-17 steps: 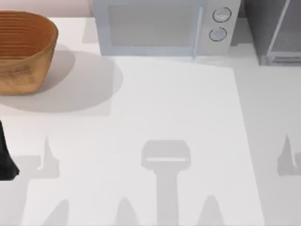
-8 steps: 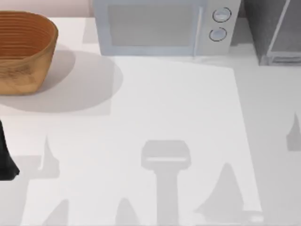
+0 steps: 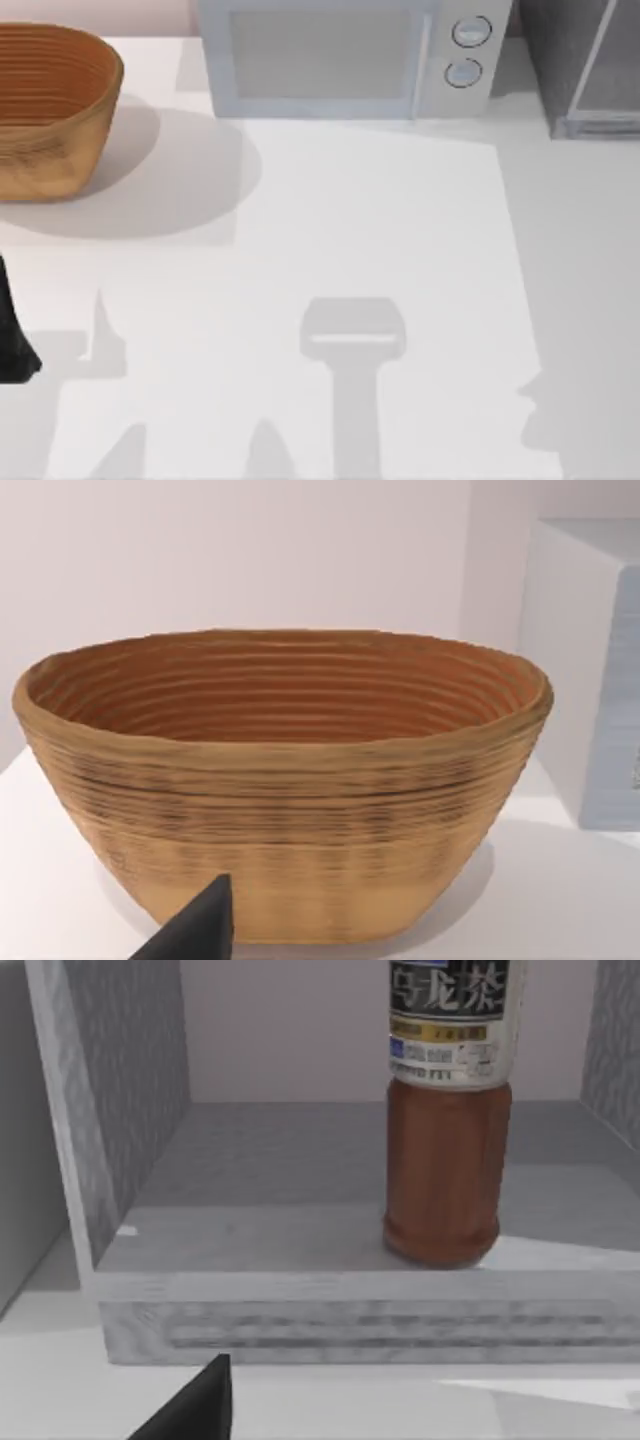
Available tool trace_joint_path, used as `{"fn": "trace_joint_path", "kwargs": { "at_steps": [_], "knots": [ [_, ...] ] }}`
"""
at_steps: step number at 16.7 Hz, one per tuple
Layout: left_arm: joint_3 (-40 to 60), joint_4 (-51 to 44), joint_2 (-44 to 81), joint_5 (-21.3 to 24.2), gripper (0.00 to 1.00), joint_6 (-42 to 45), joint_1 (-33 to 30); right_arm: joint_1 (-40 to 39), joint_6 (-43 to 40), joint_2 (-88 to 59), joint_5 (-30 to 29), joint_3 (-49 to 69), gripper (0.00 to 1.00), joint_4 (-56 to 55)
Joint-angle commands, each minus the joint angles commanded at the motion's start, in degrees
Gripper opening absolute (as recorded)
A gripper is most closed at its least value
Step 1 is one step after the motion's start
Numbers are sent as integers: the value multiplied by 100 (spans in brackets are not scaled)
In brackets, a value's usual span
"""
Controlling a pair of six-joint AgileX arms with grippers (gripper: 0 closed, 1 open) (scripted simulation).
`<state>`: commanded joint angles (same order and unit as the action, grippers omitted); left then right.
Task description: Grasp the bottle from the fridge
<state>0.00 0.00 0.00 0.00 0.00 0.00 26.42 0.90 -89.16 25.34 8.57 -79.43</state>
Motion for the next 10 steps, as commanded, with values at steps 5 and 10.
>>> {"fn": "trace_joint_path", "kwargs": {
  "at_steps": [5,10],
  "knots": [
    [0,0,0,0,100,0,0,379,13,-1258,376,180,100,-1219],
    [0,0,0,0,100,0,0,415,14,-1359,411,198,100,-1329]
  ]
}}
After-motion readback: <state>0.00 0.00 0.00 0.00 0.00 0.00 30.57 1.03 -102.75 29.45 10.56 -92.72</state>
